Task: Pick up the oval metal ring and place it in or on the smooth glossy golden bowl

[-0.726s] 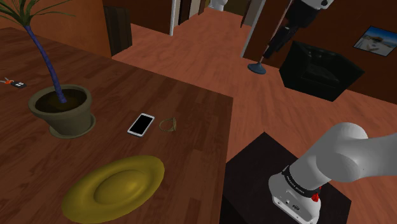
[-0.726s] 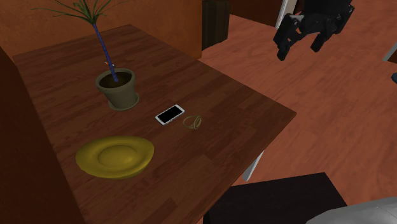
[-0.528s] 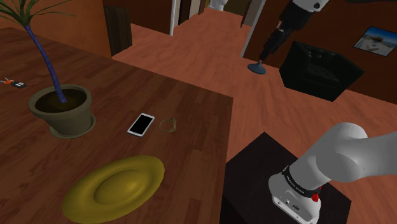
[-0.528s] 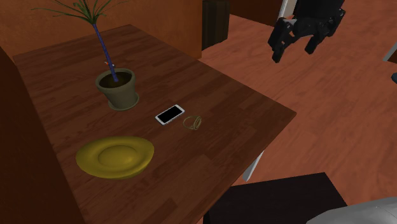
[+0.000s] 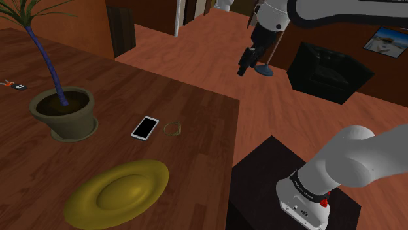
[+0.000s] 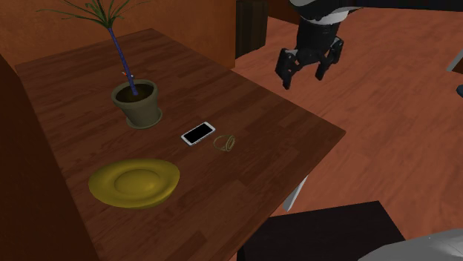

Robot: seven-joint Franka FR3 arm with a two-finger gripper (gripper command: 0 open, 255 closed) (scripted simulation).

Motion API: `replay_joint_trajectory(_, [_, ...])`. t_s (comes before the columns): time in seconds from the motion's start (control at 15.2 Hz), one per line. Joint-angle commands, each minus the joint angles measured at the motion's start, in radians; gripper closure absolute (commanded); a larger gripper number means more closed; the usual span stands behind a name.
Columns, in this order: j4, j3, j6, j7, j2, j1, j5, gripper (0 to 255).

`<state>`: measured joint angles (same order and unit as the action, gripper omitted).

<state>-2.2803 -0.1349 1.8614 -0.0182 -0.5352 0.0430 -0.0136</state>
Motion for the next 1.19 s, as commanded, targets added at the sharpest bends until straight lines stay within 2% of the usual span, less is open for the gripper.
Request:
replay_joint_trajectory(0.0, [0.018, -0.016, 0.039, 0.014, 0.076, 0.001, -0.002, 0])
replay_joint_trajectory(0.53, [0.098, -0.081, 0.158, 0.091, 0.357, 0.013, -0.032, 0])
replay_joint_trajectory(1.12, [0.268, -0.122, 0.231, 0.184, 0.7, 0.047, -0.107, 0])
